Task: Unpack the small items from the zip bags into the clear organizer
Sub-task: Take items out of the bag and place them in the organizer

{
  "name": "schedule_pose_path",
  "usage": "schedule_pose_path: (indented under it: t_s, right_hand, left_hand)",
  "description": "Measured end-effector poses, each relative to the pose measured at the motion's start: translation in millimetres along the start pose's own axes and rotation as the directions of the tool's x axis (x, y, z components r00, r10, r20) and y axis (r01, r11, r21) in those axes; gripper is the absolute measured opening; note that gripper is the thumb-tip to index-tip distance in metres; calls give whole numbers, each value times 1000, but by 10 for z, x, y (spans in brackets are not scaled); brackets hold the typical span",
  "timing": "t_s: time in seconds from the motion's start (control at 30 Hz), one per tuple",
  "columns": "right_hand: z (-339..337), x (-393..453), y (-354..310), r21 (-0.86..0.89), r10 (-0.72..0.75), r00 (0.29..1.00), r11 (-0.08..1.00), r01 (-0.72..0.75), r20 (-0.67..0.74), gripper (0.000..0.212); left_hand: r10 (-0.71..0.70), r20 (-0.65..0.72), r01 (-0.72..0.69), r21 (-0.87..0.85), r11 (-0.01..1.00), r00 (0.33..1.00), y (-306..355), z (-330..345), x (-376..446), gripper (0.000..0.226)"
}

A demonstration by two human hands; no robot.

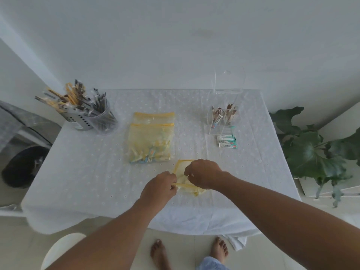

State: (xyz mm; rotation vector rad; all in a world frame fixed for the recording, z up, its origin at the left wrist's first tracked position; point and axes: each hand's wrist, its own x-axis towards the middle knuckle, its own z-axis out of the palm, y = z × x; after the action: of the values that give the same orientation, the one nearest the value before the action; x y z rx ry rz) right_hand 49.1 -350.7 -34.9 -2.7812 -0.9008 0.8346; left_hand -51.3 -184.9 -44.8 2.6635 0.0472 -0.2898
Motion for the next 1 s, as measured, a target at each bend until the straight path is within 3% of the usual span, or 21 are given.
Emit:
schedule_pose_path:
  t_s: [0.1,0.27,0.53,0.7,0.9,1.0]
  right_hand:
    - [58,35,47,61,79,997,995,-80,22,19]
    - [183,25,71,24,167,985,985,-168,33,48]
    - [123,-15,112,-96,126,992,987,-125,1,69]
    - [-119,73,185,-190,131,991,973,-128,5,60]
    - [120,226,-63,-140,251,965,955,-260,-78,22]
    - [371,241,-143,-166,262,960,947,-275,-99,26]
  left_hand:
    - [0,-40,1,22,1000,999,-38,-17,-22,16]
    - [2,-37,1,94,996,999,-79,-25,-54,9]
    - [-40,8,39,155,987,999,31,-11,1,12]
    - [-65,-4,65,143,988,998,109,43,46,13]
    - [-131,10,129,117,985,991,100,168,-17,14]
    - [-157,31,152,118,981,987,49,221,-58,14]
